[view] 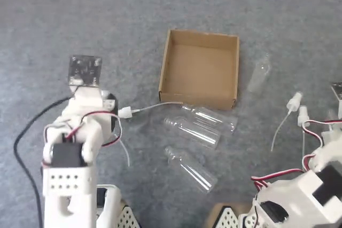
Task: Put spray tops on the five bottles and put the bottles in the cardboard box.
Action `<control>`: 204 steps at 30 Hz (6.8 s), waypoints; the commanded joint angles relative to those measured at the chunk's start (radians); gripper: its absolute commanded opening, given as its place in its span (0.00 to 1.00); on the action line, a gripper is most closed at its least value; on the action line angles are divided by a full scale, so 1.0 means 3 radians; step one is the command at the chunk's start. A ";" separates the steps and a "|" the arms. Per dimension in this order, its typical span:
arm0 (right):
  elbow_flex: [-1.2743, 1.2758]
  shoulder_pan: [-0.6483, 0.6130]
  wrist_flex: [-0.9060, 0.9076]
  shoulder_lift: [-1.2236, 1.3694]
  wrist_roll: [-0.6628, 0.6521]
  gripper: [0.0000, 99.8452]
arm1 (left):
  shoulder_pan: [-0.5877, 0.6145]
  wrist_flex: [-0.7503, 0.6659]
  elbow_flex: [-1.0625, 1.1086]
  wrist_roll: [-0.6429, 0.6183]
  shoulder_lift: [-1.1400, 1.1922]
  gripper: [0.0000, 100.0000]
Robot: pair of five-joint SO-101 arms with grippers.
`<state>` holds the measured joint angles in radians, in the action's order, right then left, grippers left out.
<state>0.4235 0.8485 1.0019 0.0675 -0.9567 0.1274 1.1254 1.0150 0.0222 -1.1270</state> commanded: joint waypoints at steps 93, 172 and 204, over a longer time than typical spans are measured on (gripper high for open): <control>0.2015 -0.5879 -0.1256 -0.3823 0.2562 0.01 | -0.0527 0.0010 -0.2631 -0.0915 0.0230 0.01; 0.2885 -0.5444 -0.2805 -0.3751 0.3089 0.01 | -0.0813 -0.0261 -0.1332 -0.0281 0.0235 0.10; 0.2854 -0.5332 -0.2708 -0.3751 0.3084 0.01 | -0.0506 0.0056 -0.0811 -0.0276 -0.0859 0.11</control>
<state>1.3149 -0.7948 0.1841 -1.0096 -0.0391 -0.0414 1.1653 0.7004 -0.0621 -1.2421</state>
